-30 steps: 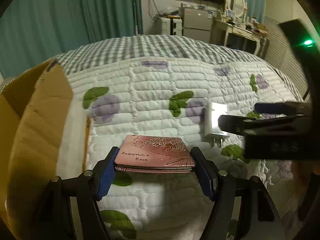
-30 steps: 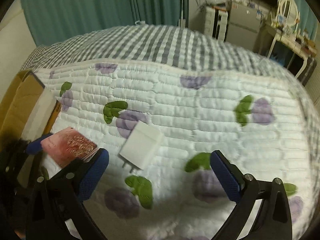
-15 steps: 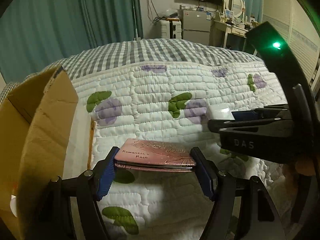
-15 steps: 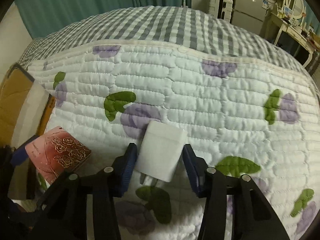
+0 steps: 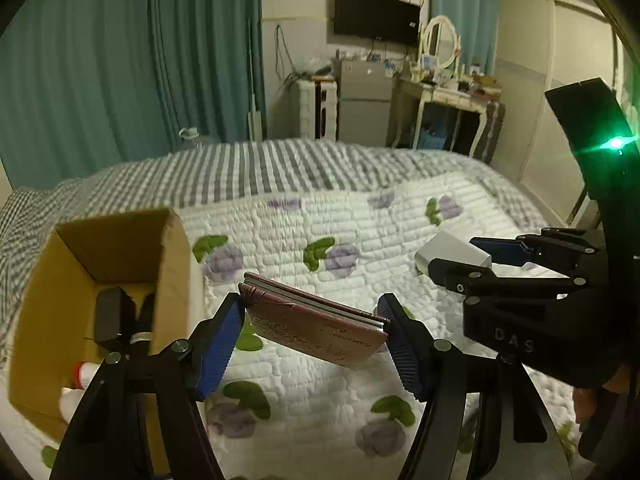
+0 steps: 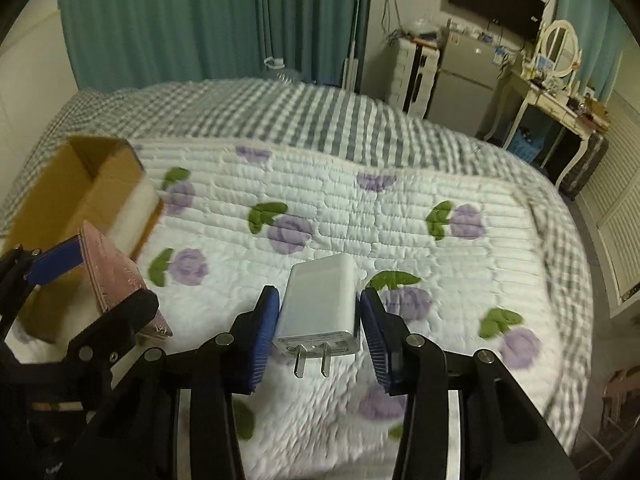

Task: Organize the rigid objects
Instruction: 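Lower card case and white plug charger into the box and open both tools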

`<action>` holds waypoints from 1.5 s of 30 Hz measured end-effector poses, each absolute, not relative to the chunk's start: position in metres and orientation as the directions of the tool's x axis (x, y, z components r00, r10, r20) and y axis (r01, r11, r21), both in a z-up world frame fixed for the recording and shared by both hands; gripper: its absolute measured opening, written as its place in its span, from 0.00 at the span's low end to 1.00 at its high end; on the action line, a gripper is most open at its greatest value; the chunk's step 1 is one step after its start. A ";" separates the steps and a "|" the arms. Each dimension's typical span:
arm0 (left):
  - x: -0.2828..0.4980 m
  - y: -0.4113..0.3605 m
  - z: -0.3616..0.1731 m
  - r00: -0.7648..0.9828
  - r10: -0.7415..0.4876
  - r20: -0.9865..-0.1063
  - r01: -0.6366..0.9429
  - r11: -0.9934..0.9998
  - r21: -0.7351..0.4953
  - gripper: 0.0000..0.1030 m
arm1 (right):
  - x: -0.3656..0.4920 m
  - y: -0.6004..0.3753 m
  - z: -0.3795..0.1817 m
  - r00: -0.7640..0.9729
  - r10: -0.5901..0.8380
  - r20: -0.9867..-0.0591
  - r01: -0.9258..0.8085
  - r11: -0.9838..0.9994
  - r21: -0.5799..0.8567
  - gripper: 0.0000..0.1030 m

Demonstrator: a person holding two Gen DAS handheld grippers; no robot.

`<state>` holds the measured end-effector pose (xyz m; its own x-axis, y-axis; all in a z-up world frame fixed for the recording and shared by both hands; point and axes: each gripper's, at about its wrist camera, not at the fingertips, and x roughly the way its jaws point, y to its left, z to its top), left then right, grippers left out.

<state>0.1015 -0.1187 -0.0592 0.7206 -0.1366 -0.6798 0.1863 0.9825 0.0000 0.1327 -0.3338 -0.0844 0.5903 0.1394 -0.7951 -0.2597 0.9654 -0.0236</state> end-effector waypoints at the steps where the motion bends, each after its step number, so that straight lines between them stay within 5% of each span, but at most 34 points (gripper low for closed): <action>1: 0.096 -0.115 -0.053 0.728 -0.143 -0.671 0.187 0.982 -0.006 0.68 | 0.124 -0.333 -0.074 0.602 0.133 -0.788 -0.255 0.966 -0.031 0.41; 11: 0.071 -0.049 0.026 0.817 -0.141 -0.559 0.146 0.989 -0.035 0.68 | 0.085 -0.290 0.018 0.699 0.139 -0.702 -0.277 0.957 -0.086 0.41; 18: 0.082 0.016 0.037 0.847 -0.039 -0.530 0.105 0.990 0.094 0.68 | 0.076 -0.219 0.059 0.730 0.228 -0.644 -0.358 0.931 -0.077 0.41; 37: 0.151 0.087 -0.066 0.716 -0.028 -0.697 0.154 0.981 0.119 0.68 | 0.138 -0.089 -0.017 0.636 0.319 -0.703 -0.470 0.882 -0.025 0.39; 41: 0.159 0.088 -0.075 0.696 -0.033 -0.717 0.163 0.980 0.112 0.68 | 0.152 -0.086 -0.034 0.620 0.325 -0.714 -0.468 0.884 -0.004 0.06; 45: 0.162 0.089 -0.078 0.675 -0.036 -0.737 0.165 0.981 0.103 0.68 | 0.160 -0.078 -0.054 0.593 0.310 -0.743 -0.474 0.881 -0.011 0.04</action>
<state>0.1623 0.0886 -0.0775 0.6750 -0.0363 -0.7370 0.1654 0.9808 0.1032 0.1597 -0.0776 -0.0540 0.5934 0.3099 -0.7429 -0.4737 0.8806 -0.0109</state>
